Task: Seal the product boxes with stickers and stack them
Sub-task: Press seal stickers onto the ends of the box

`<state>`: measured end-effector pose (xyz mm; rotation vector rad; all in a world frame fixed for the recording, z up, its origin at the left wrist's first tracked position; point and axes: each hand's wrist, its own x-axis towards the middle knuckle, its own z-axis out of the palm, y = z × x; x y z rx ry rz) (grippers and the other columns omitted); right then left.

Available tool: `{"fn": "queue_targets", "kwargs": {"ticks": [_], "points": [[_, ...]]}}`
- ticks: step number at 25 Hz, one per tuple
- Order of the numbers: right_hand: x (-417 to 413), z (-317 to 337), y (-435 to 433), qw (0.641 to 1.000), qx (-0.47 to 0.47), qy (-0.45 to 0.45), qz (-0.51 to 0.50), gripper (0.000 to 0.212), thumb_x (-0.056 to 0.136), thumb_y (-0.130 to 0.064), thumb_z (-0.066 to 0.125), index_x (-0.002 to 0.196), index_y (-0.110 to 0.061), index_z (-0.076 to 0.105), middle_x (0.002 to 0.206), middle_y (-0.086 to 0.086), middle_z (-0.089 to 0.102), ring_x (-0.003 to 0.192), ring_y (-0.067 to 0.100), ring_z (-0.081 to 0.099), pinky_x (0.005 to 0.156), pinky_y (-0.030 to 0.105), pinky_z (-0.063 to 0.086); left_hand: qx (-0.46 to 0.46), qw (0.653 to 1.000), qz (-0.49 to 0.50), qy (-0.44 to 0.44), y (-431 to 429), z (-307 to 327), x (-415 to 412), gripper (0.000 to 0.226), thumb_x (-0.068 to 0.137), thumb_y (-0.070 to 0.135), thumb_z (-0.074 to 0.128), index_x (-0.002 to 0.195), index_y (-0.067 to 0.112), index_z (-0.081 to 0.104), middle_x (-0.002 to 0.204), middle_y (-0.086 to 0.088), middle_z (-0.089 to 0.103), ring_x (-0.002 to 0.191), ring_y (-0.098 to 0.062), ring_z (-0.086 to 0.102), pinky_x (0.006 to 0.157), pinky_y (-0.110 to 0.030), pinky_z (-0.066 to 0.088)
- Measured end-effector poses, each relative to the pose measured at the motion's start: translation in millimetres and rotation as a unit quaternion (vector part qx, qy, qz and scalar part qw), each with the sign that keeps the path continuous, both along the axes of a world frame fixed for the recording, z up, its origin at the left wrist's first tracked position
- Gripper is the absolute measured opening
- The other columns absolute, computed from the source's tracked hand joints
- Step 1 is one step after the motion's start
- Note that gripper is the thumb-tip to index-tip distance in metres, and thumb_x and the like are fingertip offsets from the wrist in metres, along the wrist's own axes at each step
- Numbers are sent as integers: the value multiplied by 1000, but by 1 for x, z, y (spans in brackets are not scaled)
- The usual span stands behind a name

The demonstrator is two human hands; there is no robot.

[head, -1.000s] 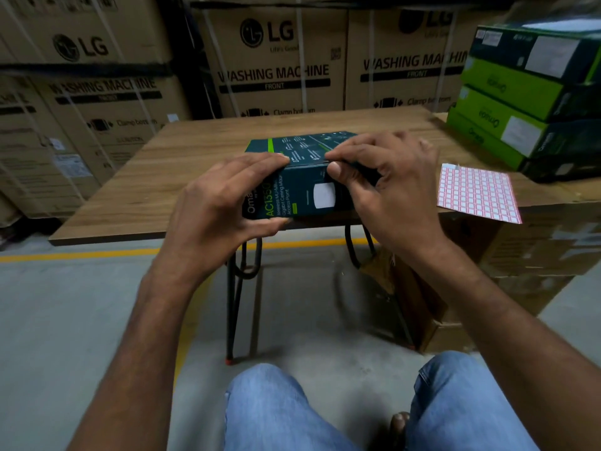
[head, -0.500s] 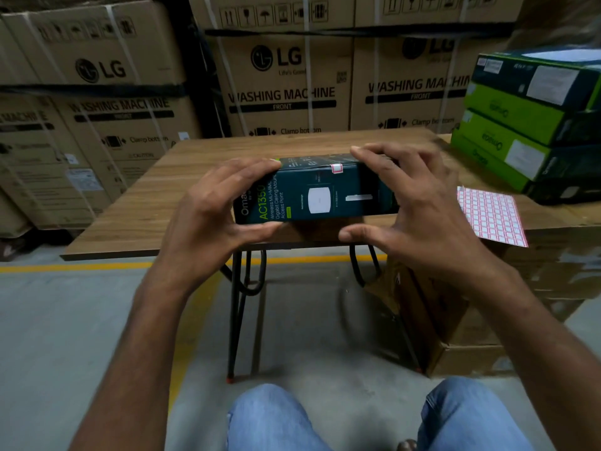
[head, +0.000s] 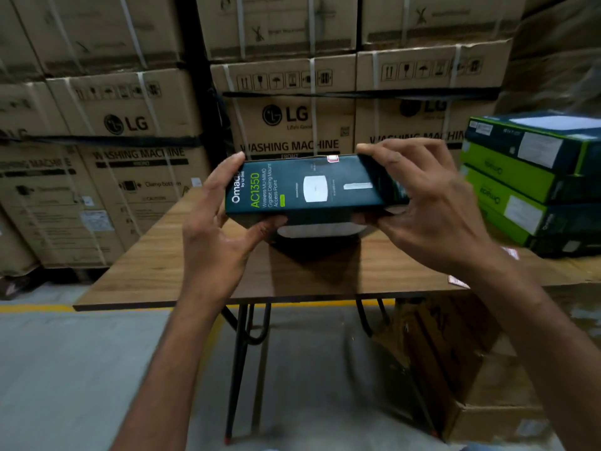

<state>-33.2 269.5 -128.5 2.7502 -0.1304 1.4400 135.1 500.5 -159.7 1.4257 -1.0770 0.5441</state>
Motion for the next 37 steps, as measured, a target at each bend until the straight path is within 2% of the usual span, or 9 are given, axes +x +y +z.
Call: {"fn": "queue_targets", "kwargs": {"ticks": [6, 11, 15, 19, 28, 30, 32, 35, 37], "points": [[9, 7, -1, 994, -91, 46, -36, 76, 92, -43, 59, 163, -30, 33, 161, 15, 34, 144, 37, 27, 108, 65, 41, -25, 1000, -11, 4, -9, 12, 8, 81, 72, 18, 92, 145, 14, 57, 145, 4, 59, 139, -16, 55, 109, -38, 53], [9, 4, 2, 998, -50, 30, 11, 73, 87, -34, 69, 155, -26, 42, 157, 8, 42, 142, 33, 34, 109, 58, 41, -28, 999, -9, 12, -11, 10, 8, 80, 71, 13, 93, 143, 13, 59, 145, -1, 60, 139, -16, 54, 110, -39, 53], [4, 17, -2, 997, 7, 70, -10, 106, 76, -50, 78, 163, -26, 24, 148, 4, 51, 131, 25, 40, 101, 48, 44, -18, 1000, -17, 15, -5, 10, 4, 83, 71, 20, 90, 145, 15, 55, 147, 3, 58, 140, -14, 53, 110, -37, 53], [8, 19, -5, 997, -20, 79, -17, 94, 79, -58, 71, 161, -30, 33, 149, 1, 47, 133, 25, 40, 102, 50, 48, -16, 1000, -8, 7, -1, 10, 5, 85, 72, 21, 89, 148, 17, 53, 148, 10, 55, 142, -13, 51, 112, -38, 51], [27, 10, -1, 996, -88, 18, 8, 72, 89, -35, 65, 157, -23, 43, 161, 15, 38, 145, 38, 33, 116, 61, 36, -22, 1000, 3, -8, -4, 19, 13, 71, 75, 14, 91, 140, 8, 62, 147, -5, 58, 143, -17, 51, 110, -46, 53], [26, 14, 0, 998, -20, -39, 53, 78, 82, -32, 75, 152, -19, 43, 160, 15, 38, 145, 35, 34, 120, 44, 35, -24, 1000, -1, 10, -5, 24, 14, 69, 76, 16, 90, 139, 11, 63, 149, -4, 58, 146, -21, 48, 109, -48, 53], [27, 20, -2, 980, 135, -98, 105, 97, 75, -36, 85, 155, -19, 34, 159, 7, 37, 146, 24, 37, 120, 32, 35, -36, 999, -13, 31, -7, 37, 12, 65, 77, 22, 88, 138, 13, 64, 148, -4, 58, 146, -20, 47, 106, -43, 57], [38, 15, -9, 896, 399, -39, 188, 124, 70, -41, 91, 160, -39, 6, 159, -6, 31, 148, 14, 34, 120, 49, 37, -66, 997, 22, 33, -10, 75, 13, 57, 81, 31, 85, 134, 16, 67, 139, 2, 64, 132, -9, 60, 96, -28, 60], [50, -1, -12, 872, 447, 35, 195, 120, 75, -47, 89, 157, -51, 1, 166, -5, 26, 150, 19, 31, 119, 61, 34, -99, 991, 29, 90, -14, 96, 29, 53, 83, 38, 87, 129, 19, 70, 127, 1, 72, 118, -11, 70, 90, -32, 63]]}}
